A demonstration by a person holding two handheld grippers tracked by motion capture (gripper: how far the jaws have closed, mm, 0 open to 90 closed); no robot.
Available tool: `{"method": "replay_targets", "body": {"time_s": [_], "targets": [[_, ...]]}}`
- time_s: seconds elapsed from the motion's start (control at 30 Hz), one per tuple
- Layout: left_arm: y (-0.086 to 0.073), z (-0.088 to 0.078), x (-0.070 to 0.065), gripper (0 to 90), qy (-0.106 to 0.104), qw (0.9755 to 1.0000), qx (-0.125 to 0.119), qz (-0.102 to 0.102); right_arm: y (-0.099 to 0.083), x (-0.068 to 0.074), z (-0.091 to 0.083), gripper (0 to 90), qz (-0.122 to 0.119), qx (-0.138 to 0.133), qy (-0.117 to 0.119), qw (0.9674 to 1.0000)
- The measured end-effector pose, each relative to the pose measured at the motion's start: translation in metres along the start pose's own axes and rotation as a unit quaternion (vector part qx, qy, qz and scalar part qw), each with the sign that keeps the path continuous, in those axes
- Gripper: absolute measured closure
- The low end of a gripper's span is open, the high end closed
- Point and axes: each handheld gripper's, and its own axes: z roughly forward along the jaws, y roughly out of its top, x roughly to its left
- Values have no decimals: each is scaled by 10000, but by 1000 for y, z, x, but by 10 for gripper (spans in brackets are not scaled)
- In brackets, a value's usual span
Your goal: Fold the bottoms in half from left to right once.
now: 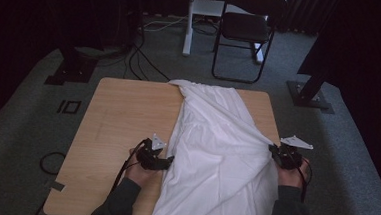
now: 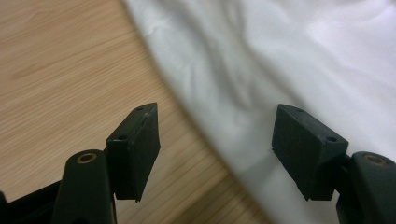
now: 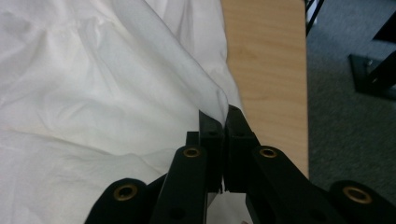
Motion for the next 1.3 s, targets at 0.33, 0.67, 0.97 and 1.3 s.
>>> {"method": "replay_targets", "body": {"time_s": [0.33, 0.67, 0.97, 1.3], "targets": [[9, 26, -19, 474, -71, 9986, 357, 389, -28, -14, 35, 865, 352, 513, 186, 9979], [14, 25, -2, 873, 380, 9970, 566, 370, -32, -6, 41, 858, 393, 655, 215, 9968], [12, 20, 57, 881, 1080, 9911, 694, -341, -21, 13, 53, 846, 334, 612, 558, 9960], [13, 12, 90, 883, 1490, 9839, 623, -765, 5, 28, 62, 872, 146, 358, 718, 9967]]}}
